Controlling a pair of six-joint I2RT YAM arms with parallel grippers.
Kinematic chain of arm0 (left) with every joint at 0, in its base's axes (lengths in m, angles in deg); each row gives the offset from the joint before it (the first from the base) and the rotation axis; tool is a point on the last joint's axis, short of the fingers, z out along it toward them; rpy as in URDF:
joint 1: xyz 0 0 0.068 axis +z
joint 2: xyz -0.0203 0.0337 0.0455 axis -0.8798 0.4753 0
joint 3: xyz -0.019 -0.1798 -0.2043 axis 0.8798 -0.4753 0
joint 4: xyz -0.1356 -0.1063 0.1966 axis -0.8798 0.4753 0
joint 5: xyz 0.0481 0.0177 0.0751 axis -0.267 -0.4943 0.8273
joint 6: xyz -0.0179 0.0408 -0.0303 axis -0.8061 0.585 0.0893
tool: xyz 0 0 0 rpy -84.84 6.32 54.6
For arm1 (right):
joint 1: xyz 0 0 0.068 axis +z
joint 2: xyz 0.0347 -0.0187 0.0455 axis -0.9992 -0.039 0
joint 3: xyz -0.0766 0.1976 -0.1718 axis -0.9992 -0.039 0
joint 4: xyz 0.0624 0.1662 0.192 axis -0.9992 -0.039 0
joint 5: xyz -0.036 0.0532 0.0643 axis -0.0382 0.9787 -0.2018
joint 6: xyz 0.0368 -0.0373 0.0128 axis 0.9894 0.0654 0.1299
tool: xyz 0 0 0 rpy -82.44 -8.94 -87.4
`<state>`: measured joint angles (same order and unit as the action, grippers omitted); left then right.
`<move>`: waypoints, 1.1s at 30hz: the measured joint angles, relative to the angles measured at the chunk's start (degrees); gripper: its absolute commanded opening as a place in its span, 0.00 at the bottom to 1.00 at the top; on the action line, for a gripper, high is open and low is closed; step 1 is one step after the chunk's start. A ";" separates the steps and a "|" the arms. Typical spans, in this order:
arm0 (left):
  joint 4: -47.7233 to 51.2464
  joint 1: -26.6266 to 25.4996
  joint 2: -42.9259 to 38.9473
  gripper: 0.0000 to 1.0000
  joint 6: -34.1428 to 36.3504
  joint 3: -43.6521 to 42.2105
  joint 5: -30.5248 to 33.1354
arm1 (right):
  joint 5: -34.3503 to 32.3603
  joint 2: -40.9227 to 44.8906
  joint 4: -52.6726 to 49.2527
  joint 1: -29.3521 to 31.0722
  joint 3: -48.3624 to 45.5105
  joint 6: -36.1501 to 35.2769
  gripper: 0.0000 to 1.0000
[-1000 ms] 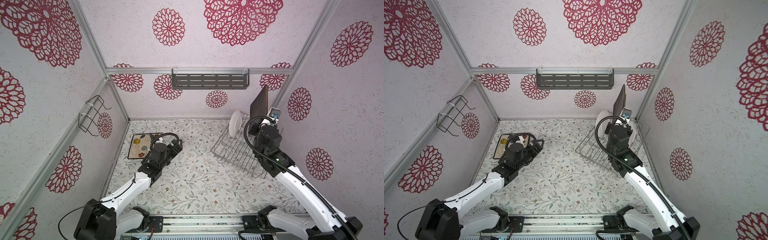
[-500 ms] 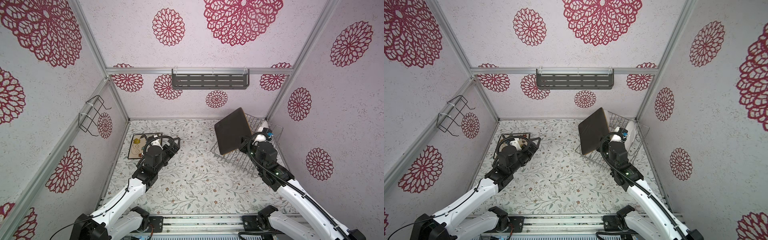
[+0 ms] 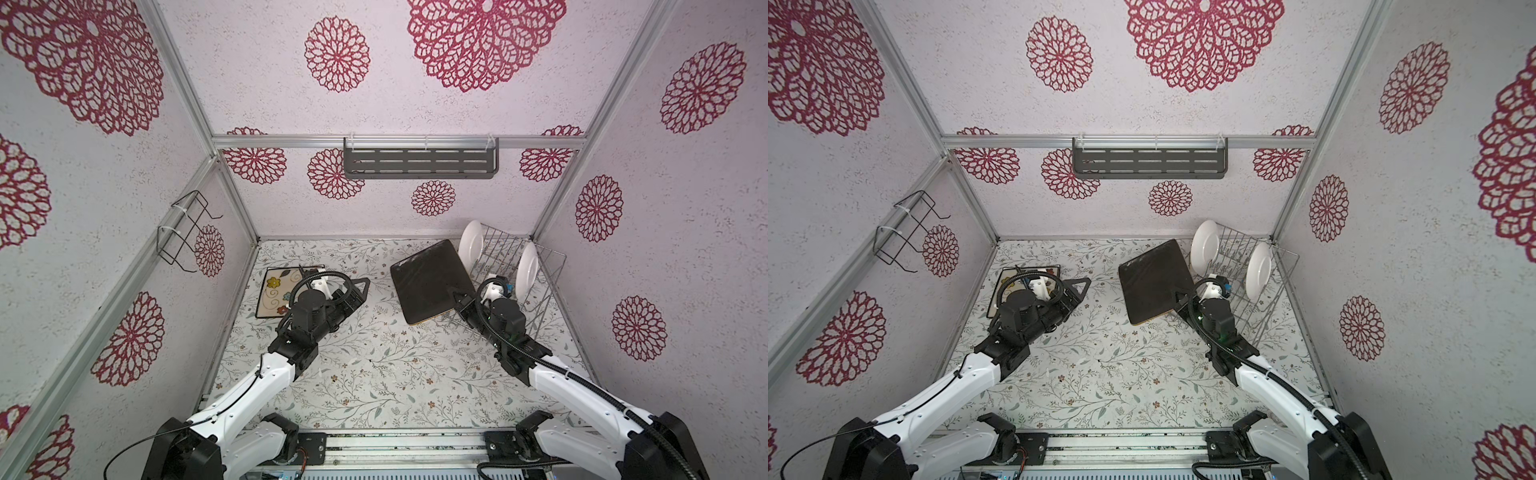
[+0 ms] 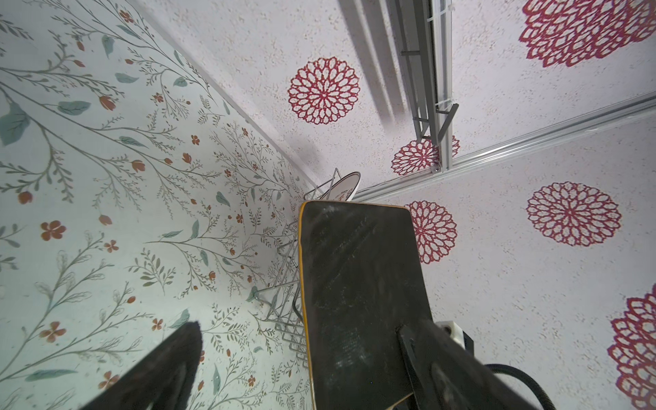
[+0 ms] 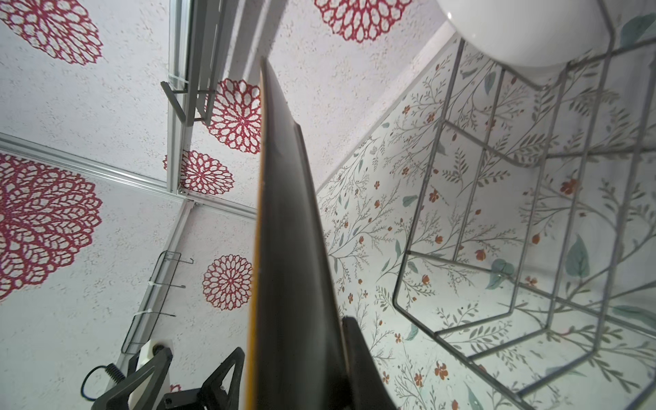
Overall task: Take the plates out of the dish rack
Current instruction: 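Carry the dark plate toward the left gripper while the left gripper reaches for it, then close the left gripper on the dark plate's edge while the right holds it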
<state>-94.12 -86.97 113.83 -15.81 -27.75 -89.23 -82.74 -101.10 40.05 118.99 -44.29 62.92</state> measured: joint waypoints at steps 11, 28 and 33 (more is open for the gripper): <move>-5.55 0.00 6.69 0.94 -3.23 -0.02 -7.43 | 3.04 -3.98 13.60 5.70 -2.10 4.09 0.00; -13.53 -0.02 9.40 0.58 -6.82 -1.60 -12.50 | 3.96 -4.00 17.94 5.75 -2.12 6.51 0.00; -15.72 -0.13 10.38 0.46 -7.32 -1.60 -13.42 | 4.28 -4.11 17.55 5.73 -2.12 7.04 0.00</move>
<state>-109.84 -87.10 124.21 -23.13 -29.35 -102.65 -78.45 -105.21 57.60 124.71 -46.41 69.96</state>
